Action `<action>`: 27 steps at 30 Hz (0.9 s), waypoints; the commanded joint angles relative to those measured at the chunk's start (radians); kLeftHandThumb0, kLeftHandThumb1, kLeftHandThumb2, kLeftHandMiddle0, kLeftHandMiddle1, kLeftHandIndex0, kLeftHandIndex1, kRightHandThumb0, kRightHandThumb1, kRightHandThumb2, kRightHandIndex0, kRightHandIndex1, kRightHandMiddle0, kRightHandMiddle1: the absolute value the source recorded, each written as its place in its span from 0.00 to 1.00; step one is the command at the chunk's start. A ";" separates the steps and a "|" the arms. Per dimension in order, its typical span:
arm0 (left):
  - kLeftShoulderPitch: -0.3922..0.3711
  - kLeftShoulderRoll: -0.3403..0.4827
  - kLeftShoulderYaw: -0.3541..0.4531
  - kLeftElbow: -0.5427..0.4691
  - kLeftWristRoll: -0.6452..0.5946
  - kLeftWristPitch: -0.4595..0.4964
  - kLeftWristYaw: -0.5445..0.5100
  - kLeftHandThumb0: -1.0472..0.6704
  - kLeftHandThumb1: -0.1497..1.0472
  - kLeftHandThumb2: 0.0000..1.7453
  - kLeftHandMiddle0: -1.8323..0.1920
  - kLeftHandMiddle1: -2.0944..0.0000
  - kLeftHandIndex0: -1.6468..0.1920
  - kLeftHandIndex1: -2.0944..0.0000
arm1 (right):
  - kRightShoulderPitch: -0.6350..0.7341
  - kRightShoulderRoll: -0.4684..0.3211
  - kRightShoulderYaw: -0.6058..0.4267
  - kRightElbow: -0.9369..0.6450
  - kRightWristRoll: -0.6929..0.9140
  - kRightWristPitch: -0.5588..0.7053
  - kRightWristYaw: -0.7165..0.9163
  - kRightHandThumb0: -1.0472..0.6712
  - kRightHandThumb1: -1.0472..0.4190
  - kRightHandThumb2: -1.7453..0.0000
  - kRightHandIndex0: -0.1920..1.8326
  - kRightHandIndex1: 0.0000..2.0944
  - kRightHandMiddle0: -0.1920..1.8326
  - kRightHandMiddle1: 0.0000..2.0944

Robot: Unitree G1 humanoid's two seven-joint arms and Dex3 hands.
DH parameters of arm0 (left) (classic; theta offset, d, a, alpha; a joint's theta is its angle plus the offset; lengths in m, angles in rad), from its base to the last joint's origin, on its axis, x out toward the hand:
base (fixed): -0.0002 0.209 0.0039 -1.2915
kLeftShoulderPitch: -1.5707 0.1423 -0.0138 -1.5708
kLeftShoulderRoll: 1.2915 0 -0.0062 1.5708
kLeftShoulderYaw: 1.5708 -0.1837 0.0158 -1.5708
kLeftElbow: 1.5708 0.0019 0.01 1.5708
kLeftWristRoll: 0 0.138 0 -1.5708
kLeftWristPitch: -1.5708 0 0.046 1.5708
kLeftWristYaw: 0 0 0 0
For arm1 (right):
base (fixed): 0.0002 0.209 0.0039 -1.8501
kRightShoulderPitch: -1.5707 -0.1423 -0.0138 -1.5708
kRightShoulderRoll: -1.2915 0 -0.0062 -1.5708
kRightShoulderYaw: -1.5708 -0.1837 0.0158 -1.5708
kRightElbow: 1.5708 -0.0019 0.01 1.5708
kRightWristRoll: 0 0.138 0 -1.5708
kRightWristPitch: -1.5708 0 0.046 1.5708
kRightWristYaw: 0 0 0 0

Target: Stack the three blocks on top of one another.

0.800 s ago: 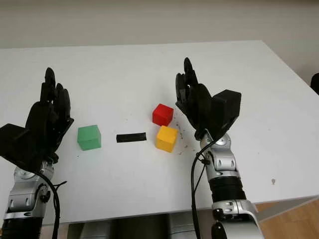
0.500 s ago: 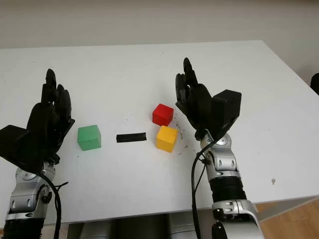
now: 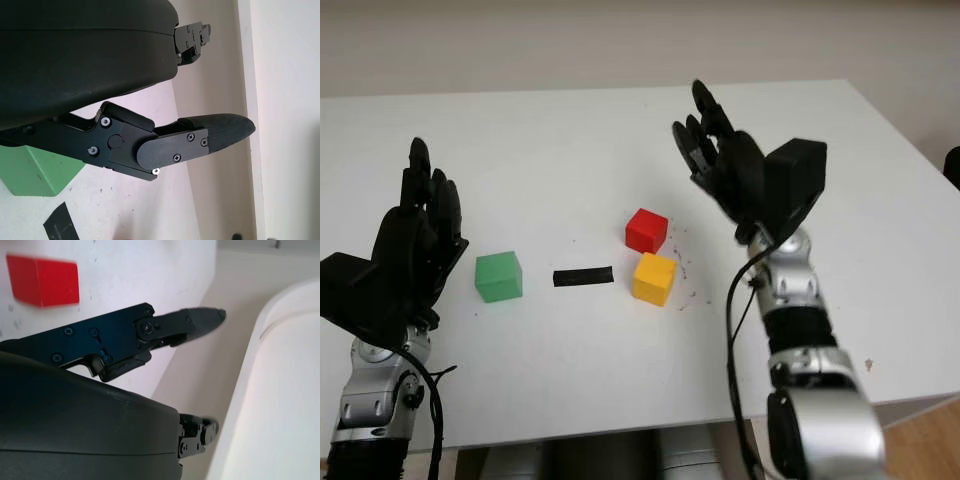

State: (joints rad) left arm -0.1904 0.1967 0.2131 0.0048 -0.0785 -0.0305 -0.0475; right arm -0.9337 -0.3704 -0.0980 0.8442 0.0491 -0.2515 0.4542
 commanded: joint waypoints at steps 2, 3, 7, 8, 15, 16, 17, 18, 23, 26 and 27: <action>0.011 0.002 0.000 -0.015 0.002 -0.003 0.003 0.18 1.00 0.35 1.00 1.00 1.00 1.00 | -0.099 -0.049 0.056 0.092 -0.069 -0.085 0.042 0.35 0.15 0.97 0.27 0.16 0.13 0.39; 0.012 0.003 0.000 -0.016 0.004 -0.004 0.003 0.18 1.00 0.35 1.00 1.00 1.00 1.00 | -0.122 -0.065 0.081 0.118 -0.110 -0.128 0.036 0.35 0.16 0.98 0.28 0.17 0.13 0.41; 0.020 0.001 -0.002 -0.027 0.006 0.001 0.005 0.19 1.00 0.35 1.00 1.00 1.00 1.00 | -0.204 -0.105 0.158 0.226 -0.220 -0.245 0.048 0.35 0.20 0.98 0.28 0.18 0.15 0.39; 0.024 0.002 -0.002 -0.034 0.006 0.008 0.004 0.19 1.00 0.35 1.00 1.00 1.00 1.00 | -0.222 -0.111 0.175 0.249 -0.242 -0.257 0.051 0.35 0.20 0.98 0.28 0.17 0.15 0.39; 0.031 0.005 0.004 -0.055 -0.003 0.026 0.002 0.19 1.00 0.35 1.00 1.00 1.00 1.00 | -0.308 -0.173 0.368 0.312 -0.512 -0.389 -0.047 0.31 0.18 0.97 0.23 0.10 0.23 0.17; 0.033 0.006 0.004 -0.056 -0.002 0.026 0.001 0.19 1.00 0.36 1.00 1.00 1.00 1.00 | -0.318 -0.176 0.393 0.316 -0.544 -0.397 -0.063 0.31 0.18 0.97 0.22 0.08 0.25 0.14; 0.036 0.007 0.003 -0.058 0.000 0.027 0.002 0.19 1.00 0.36 1.00 1.00 1.00 1.00 | -0.327 -0.181 0.424 0.316 -0.586 -0.409 -0.088 0.31 0.18 0.97 0.22 0.08 0.25 0.13; 0.038 0.007 0.003 -0.060 0.002 0.028 0.002 0.19 1.00 0.36 1.00 1.00 1.00 1.00 | -0.335 -0.184 0.454 0.313 -0.627 -0.420 -0.115 0.30 0.18 0.97 0.21 0.07 0.25 0.12; 0.044 0.006 0.000 -0.065 0.008 0.035 0.004 0.19 1.00 0.36 1.00 1.00 1.00 1.00 | -0.352 -0.186 0.538 0.311 -0.734 -0.477 -0.208 0.36 0.19 0.97 0.20 0.05 0.28 0.10; 0.045 0.006 0.000 -0.067 0.009 0.036 0.004 0.19 1.00 0.36 1.00 1.00 1.00 1.00 | -0.353 -0.192 0.589 0.311 -0.804 -0.515 -0.308 0.35 0.19 0.97 0.21 0.05 0.30 0.10; 0.045 0.005 0.000 -0.067 0.008 0.040 0.004 0.18 1.00 0.36 1.00 1.00 1.00 1.00 | -0.356 -0.194 0.608 0.312 -0.830 -0.524 -0.339 0.34 0.19 0.97 0.21 0.05 0.30 0.10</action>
State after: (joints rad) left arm -0.1518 0.1972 0.2144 -0.0388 -0.0723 0.0058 -0.0440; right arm -1.2551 -0.5470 0.4898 1.1599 -0.7613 -0.7620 0.1437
